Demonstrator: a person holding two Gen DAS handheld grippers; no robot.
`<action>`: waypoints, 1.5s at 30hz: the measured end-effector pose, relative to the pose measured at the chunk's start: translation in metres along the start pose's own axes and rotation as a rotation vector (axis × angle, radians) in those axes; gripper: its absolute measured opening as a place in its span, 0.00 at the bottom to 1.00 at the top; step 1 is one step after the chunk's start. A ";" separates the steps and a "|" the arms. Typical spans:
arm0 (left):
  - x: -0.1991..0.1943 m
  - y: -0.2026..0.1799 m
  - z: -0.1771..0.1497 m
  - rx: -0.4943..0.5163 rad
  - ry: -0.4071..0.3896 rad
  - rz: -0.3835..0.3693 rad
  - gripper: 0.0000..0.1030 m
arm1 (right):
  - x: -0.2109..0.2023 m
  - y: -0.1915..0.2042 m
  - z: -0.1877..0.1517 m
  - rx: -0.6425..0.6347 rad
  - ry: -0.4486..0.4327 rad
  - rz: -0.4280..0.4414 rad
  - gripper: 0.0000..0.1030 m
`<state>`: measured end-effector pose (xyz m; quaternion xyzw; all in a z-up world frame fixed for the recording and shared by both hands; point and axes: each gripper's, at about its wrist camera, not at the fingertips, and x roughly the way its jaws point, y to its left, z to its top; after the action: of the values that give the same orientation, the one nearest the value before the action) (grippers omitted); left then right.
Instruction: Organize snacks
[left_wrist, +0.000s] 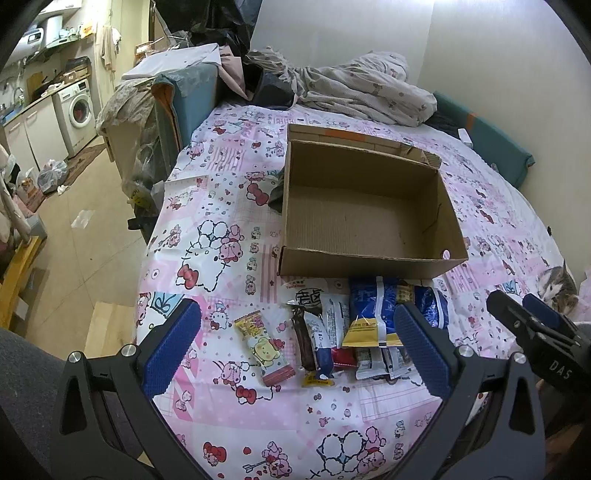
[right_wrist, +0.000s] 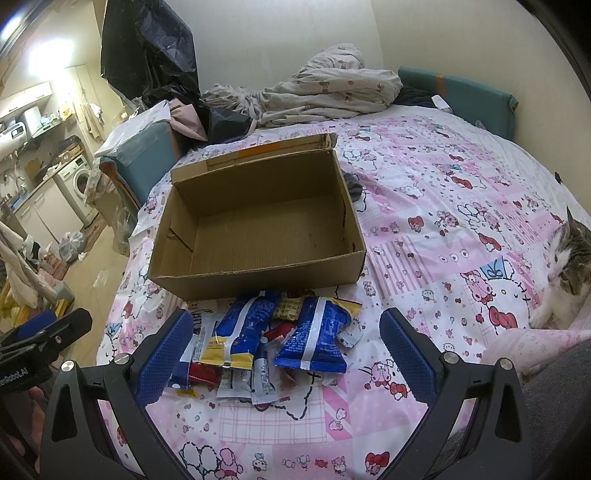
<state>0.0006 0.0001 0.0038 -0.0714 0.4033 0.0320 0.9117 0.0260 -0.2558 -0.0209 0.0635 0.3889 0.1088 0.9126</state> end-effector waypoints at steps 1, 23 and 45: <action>0.000 0.000 0.000 -0.001 0.000 -0.001 1.00 | 0.000 0.000 0.000 -0.002 -0.001 0.001 1.00; -0.001 -0.001 0.000 -0.005 -0.005 0.004 1.00 | 0.000 -0.002 0.000 0.013 0.006 -0.001 1.00; 0.023 0.020 0.032 -0.053 0.114 0.038 1.00 | 0.030 -0.040 0.039 0.122 0.178 0.065 1.00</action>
<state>0.0372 0.0247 0.0057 -0.0894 0.4549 0.0559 0.8843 0.0803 -0.2878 -0.0231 0.1214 0.4722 0.1199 0.8648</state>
